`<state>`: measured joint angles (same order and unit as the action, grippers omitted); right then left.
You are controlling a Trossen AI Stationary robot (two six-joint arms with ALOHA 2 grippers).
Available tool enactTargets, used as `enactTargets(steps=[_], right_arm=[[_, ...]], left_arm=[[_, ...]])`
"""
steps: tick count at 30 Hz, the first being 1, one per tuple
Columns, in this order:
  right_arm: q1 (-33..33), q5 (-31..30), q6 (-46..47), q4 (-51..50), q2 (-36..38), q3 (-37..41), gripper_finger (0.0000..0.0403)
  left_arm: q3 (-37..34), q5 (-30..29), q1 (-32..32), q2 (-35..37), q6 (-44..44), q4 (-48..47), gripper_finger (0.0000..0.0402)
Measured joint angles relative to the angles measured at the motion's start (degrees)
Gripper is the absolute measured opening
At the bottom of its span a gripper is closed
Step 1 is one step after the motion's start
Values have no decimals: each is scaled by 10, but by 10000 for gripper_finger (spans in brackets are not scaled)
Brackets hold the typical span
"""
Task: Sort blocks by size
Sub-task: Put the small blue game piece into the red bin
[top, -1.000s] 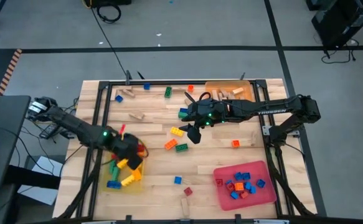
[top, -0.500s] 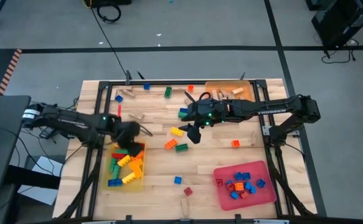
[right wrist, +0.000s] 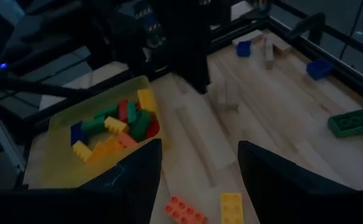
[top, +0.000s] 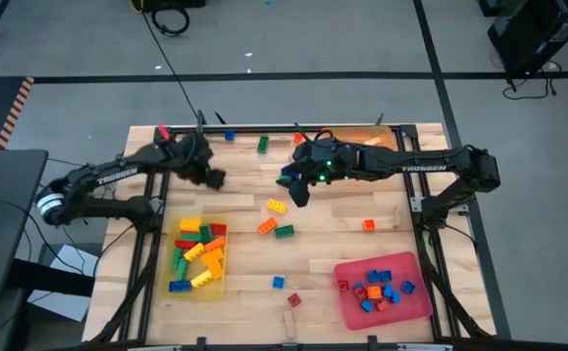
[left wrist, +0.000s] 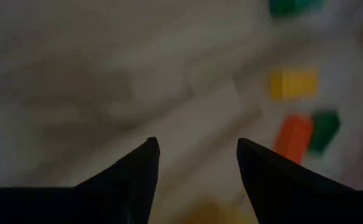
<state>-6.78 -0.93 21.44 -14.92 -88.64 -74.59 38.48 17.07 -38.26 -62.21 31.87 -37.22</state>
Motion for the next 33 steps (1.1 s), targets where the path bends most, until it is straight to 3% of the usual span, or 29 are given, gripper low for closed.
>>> enactTargets(steps=[5,9,20,24,29,33], right_arm=[[-12,-1,21,1,0,0,225],[-17,-1,26,1,0,0,225],[-17,-1,41,-1,0,0,225],[-17,-12,42,-1,0,0,225],[-17,-24,42,-2,0,0,225],[-17,-25,42,-2,0,0,225]], left_arm=[[0,67,-131,-49,-25,91,223],[0,79,-201,-90,-65,193,223],[2,99,-233,-102,-14,391,223],[57,41,-233,-104,-58,304,223],[195,-100,-233,-143,-180,77,223],[296,-186,-234,-216,-269,-88,223]])
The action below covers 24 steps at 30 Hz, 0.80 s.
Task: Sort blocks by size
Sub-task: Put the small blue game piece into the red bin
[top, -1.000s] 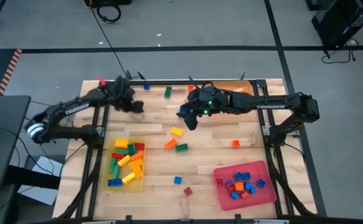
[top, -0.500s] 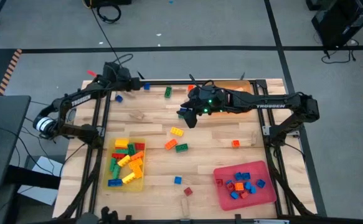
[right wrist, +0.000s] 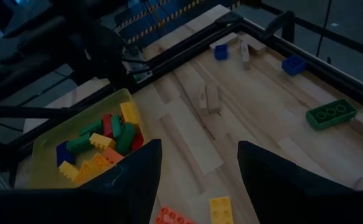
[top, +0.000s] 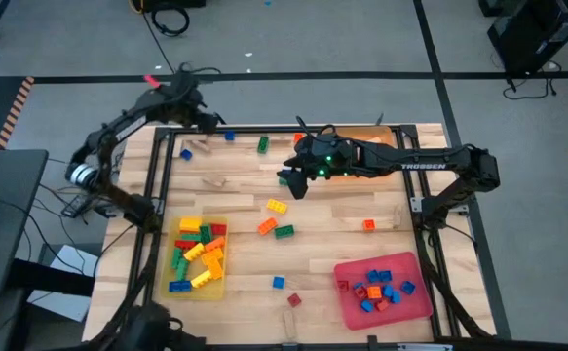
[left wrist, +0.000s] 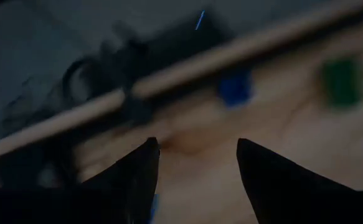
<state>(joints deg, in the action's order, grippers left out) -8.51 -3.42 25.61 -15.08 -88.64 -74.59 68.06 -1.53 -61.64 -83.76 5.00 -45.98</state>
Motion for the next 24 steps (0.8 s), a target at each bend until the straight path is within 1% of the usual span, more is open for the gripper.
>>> enactTargets(steps=[1,3,6,8,14,19,24], right_arm=[[0,0,1,0,0,0,225],[0,0,4,0,0,0,225],[0,0,14,0,0,0,225],[2,0,18,0,0,0,225],[7,0,19,0,0,0,225],[6,-1,19,0,-1,0,225],[6,-2,19,-1,-4,0,225]], left_arm=[[15,-9,-1,-20,-25,-33,223],[28,-8,-3,-53,-57,-70,223],[28,-5,-3,-91,-82,-103,223],[28,-14,-3,-108,-97,-124,223],[28,-66,-3,-132,-110,-136,223],[27,-73,-3,-150,-110,-163,223],[1,-78,-11,-166,-105,-150,223]])
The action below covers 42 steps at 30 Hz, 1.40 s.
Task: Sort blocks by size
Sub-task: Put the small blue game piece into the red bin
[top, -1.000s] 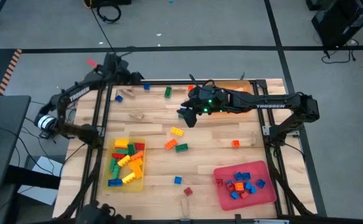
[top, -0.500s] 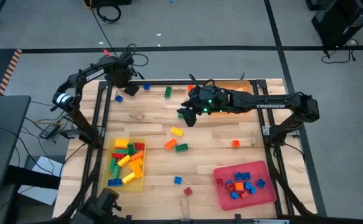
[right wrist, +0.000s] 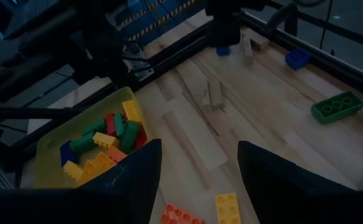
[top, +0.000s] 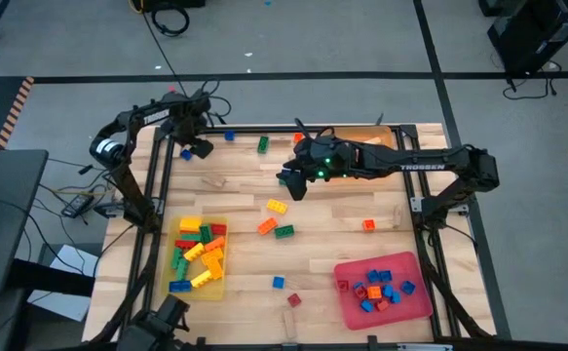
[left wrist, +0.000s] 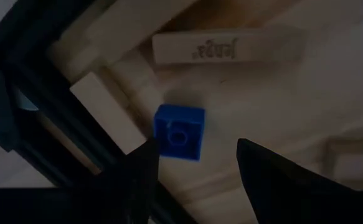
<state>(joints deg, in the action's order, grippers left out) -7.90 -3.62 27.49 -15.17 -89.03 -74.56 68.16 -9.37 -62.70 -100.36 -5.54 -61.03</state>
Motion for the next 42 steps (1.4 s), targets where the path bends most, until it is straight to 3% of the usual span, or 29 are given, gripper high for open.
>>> enactTargets(steps=[13,24,42], right_arm=[[0,0,41,33,0,50,225],[0,1,45,72,0,59,225],[14,3,45,79,0,59,225]], left_arm=[[-6,-18,-4,-5,44,15,223],[17,-63,11,-54,71,-16,223],[27,-90,32,-94,-17,-23,223]])
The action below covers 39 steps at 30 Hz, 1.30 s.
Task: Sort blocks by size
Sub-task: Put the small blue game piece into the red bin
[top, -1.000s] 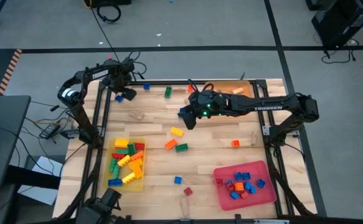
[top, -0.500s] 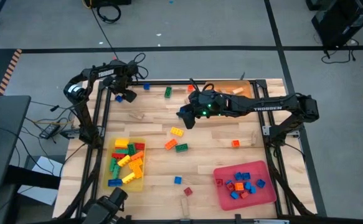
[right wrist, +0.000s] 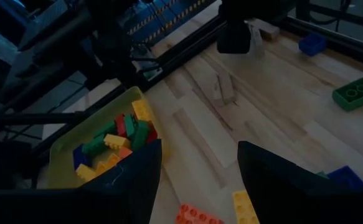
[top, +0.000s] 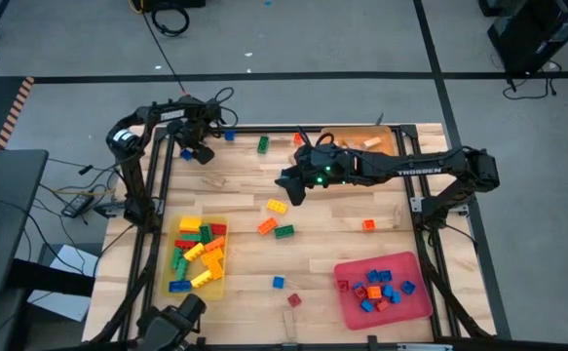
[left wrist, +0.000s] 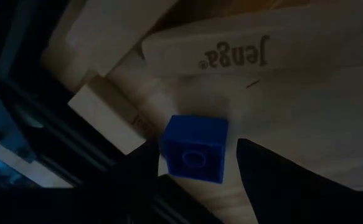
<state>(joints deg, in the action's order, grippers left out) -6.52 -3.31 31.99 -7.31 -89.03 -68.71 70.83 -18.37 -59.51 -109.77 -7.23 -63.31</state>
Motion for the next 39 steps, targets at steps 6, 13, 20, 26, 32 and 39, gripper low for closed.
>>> enactTargets(steps=[6,13,20,26,32,39], right_arm=[[4,0,9,0,0,0,225],[5,0,14,0,0,0,225],[5,0,15,2,0,0,225],[5,-1,15,14,0,-1,225],[5,-1,23,-3,1,-1,225],[5,-1,63,-96,12,-1,225]], left_arm=[[0,2,0,-15,-30,5,223],[0,0,1,-32,-46,0,222],[0,-3,0,-33,-57,-3,179],[2,-32,0,-35,-60,-13,148],[25,-31,-1,-12,-13,-63,150],[-1,8,12,103,65,-79,150]])
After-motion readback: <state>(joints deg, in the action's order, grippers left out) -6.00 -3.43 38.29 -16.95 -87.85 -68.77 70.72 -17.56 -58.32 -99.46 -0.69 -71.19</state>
